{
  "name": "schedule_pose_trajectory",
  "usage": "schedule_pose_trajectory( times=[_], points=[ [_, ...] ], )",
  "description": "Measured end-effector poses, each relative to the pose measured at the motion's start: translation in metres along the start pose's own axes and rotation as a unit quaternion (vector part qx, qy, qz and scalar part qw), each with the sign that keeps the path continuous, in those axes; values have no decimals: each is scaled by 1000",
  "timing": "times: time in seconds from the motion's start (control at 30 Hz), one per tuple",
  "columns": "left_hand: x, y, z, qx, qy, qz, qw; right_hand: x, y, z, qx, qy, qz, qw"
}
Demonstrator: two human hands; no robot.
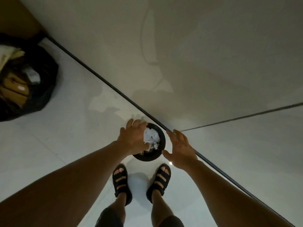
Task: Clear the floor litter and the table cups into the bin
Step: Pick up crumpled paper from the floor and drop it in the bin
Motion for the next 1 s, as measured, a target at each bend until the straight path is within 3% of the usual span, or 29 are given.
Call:
schedule_pose_trajectory(
  times=[0.13, 0.3, 0.57, 0.77, 1.0],
  points=[
    [45, 49, 41, -46, -23, -45, 998, 67, 58, -8, -18, -16, 29, 999],
    [95, 98, 104, -137, -75, -47, 987, 126, 145, -11, -69, -20, 95, 993],
    [135, 177, 226, -283, -170, -45, 943, 136, 305, 16, -214, -106, 184, 954],
    [94, 250, 345, -376, -241, -82, 891, 95, 452, 88, -352, -203, 243, 881],
    [-23, 372, 512, -504, -326, -80, 796, -6, 636, 177, -479, -290, 291, 776]
  ],
)
Point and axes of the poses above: each hand's wrist, its own y-axis away from the middle knuckle, its own x-axis out of the back of the hand, z = x × y, the point moved 6 cm from there along -y, towards the middle knuckle, and after that the axes turned 8 degrees about -x, right-handed, at the moved point
